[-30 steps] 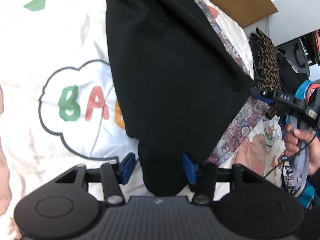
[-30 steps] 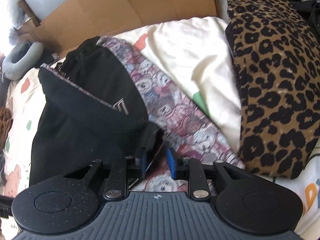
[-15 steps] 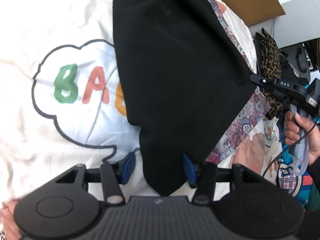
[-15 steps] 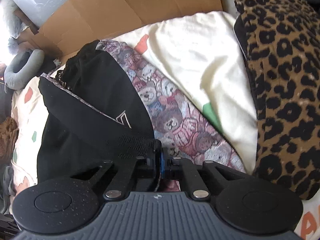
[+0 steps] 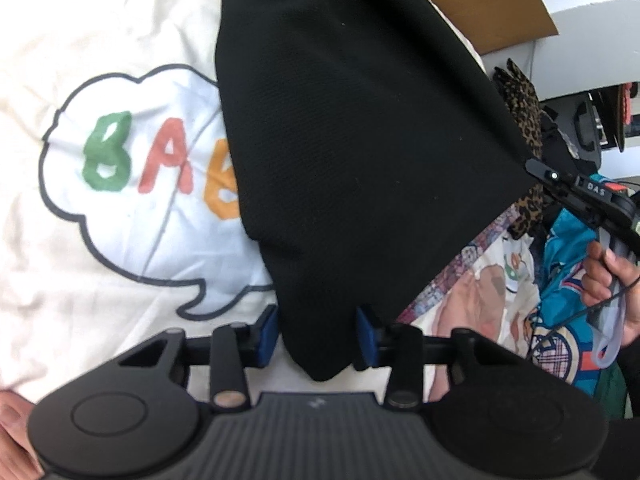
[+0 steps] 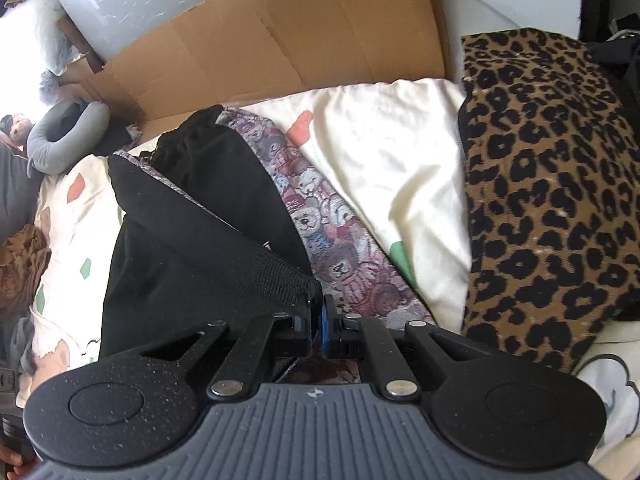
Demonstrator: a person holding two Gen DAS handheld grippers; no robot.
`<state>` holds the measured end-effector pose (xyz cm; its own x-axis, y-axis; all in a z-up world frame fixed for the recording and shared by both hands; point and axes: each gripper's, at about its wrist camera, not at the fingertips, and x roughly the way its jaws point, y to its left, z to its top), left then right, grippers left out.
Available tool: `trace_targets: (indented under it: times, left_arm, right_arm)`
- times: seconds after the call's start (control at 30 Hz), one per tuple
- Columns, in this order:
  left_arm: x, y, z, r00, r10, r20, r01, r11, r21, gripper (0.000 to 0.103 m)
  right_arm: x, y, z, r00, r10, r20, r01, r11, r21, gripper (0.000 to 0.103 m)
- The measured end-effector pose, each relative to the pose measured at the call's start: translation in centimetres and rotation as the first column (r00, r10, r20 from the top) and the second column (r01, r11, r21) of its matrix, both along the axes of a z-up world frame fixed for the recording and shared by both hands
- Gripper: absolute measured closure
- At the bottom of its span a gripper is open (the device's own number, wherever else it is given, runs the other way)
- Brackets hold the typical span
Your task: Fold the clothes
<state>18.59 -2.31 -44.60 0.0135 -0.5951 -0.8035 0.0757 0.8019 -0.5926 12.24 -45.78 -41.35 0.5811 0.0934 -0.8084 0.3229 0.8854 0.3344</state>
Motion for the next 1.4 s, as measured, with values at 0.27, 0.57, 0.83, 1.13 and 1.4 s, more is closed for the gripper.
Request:
trace_targets:
  times: [0.27,0.57,0.83,1.13,1.4]
  left_arm:
    - [0.0,-1.0,-0.3,1.0,-0.019,-0.003,0.018,0.999,-0.03,0.061]
    - [-0.6,-1.3,-1.1,0.998,-0.041,-0.046,0.039,0.998,-0.059,0.099]
    - [0.3,-1.8,1.7,0.997,-0.076,0.019,0.078,0.986,-0.144,0.1]
    - [0.0,-3.6,0.0,0.991,-0.135,-0.013,0.132,0.985,-0.111,0.1]
    - [0.0,-3.9,0.0,0.987,-0.157,-0.015,0.155,0.981,-0.121,0.1]
  right_arm:
    - [-1.0,-1.1,-0.7,0.999,-0.037,-0.018,0.037,0.999,-0.018,0.101]
    - [-1.2,-1.6,-2.1,0.997,-0.073,-0.039,0.072,0.997,-0.021,0.101]
    - [-1.7,-2.4,-0.3,0.996,-0.093,-0.002,0.093,0.995,-0.022,0.101]
    - [-3.5,-4.0,-2.7,0.986,-0.158,-0.061,0.159,0.987,0.008,0.101]
    - [-4.8,-4.8,-4.7,0.973,-0.201,-0.11,0.204,0.979,0.016,0.101]
